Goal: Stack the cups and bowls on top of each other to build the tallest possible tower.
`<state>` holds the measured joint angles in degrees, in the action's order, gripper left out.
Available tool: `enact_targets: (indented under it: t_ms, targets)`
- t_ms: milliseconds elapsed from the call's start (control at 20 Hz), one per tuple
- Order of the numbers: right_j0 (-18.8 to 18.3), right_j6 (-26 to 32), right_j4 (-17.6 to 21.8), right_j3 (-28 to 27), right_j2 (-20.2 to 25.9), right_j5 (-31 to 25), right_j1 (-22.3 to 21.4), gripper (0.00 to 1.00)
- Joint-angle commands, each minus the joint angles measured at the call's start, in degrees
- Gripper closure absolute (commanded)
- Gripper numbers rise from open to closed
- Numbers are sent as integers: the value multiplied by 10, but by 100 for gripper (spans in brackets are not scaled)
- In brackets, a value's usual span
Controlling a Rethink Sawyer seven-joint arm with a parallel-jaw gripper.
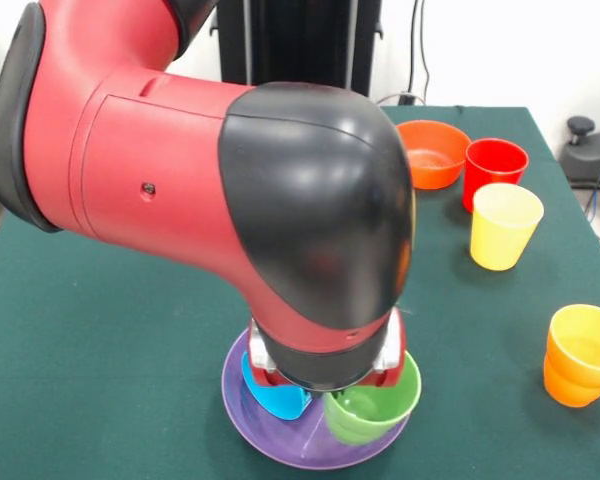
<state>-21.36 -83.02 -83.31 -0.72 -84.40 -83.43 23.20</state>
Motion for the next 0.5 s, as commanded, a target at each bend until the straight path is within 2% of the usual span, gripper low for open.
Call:
enact_targets:
  t_ms: [50,200,500]
  targets:
    - [-5,193,78,-15,71,-25,-1,100]
    - [3,186,118,-15,105,-18,6,100]
    - [22,173,212,-13,210,-7,13,100]
